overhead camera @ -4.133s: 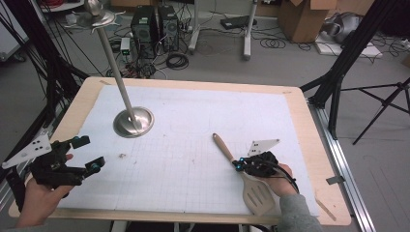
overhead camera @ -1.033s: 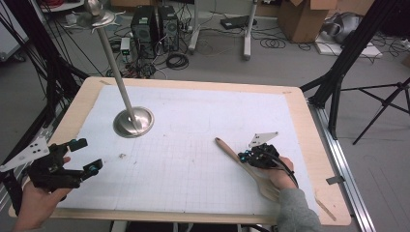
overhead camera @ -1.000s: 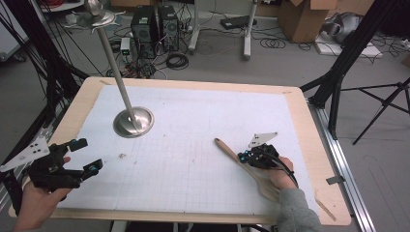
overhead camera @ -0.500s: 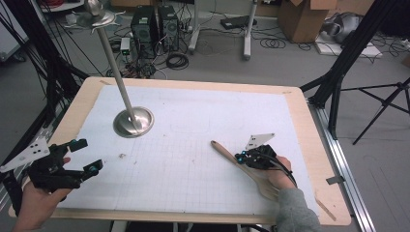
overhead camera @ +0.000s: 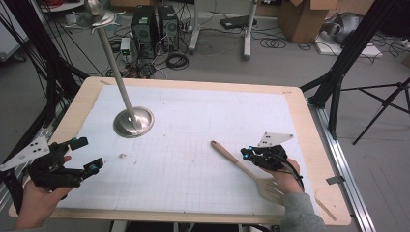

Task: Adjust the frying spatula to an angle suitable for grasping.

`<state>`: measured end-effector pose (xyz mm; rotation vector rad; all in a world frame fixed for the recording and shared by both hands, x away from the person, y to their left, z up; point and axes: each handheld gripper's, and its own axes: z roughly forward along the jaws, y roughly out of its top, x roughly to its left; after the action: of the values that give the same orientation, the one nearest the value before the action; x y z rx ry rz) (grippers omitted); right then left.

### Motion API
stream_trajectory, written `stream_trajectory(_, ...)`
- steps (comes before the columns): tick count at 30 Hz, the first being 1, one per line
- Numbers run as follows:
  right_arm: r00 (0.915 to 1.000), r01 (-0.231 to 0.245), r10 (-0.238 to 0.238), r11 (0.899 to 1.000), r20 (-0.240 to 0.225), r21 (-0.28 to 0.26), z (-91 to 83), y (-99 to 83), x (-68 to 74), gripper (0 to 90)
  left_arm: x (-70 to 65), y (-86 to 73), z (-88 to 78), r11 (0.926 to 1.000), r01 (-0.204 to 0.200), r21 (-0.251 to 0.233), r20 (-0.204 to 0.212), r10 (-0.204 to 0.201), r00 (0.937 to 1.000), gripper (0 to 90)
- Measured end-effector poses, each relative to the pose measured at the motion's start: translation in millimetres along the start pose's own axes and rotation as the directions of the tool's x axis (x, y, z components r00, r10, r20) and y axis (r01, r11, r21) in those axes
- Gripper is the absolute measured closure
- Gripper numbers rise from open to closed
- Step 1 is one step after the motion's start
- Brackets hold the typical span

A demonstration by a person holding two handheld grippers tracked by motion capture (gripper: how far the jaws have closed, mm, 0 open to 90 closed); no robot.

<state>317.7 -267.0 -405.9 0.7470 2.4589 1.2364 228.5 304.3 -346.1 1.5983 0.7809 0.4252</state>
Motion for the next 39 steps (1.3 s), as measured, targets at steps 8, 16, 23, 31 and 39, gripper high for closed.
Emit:
stream_trajectory(8, 0.9979, -0.049, 0.051, 0.998, 0.041, -0.034, -16.0, 3.3, 8.9, 56.3, 2.4, 1.8, 7.6, 0.9999, 0.005, -0.01, 0.021, -0.004, 0.9998, 2.7)
stream_trajectory(16, 0.9931, -0.078, 0.086, 0.993, 0.08, -0.093, -26.4, 5.4, 13.2, 36.6, 5.8, 1.0, 11.8, 0.9998, 0.015, -0.011, 0.034, -0.015, 0.9993, 2.7)
stream_trajectory(23, 0.9948, -0.08, 0.087, 0.987, 0.052, -0.138, -30.6, 5.6, 19.1, 25.5, 5.2, 0.5, 11.0, 0.9997, 0.02, -0.012, 0.03, -0.019, 0.9994, 2.7)
stream_trajectory(31, 0.9953, -0.09, 0.094, 0.988, 0.023, -0.129, -25.8, 2.9, 19.3, 21.7, 7.4, -0.9, 10.9, 0.9997, 0.024, -0.01, 0.028, -0.024, 0.9993, 2.7)
stream_trajectory(39, 0.9926, -0.118, 0.121, 0.985, 0.016, -0.129, -26.1, -1.2, 20.1, 21.6, 5.4, 0.0, 13.2, 0.9998, 0.019, -0.007, 0.035, -0.019, 0.9992, 2.7)
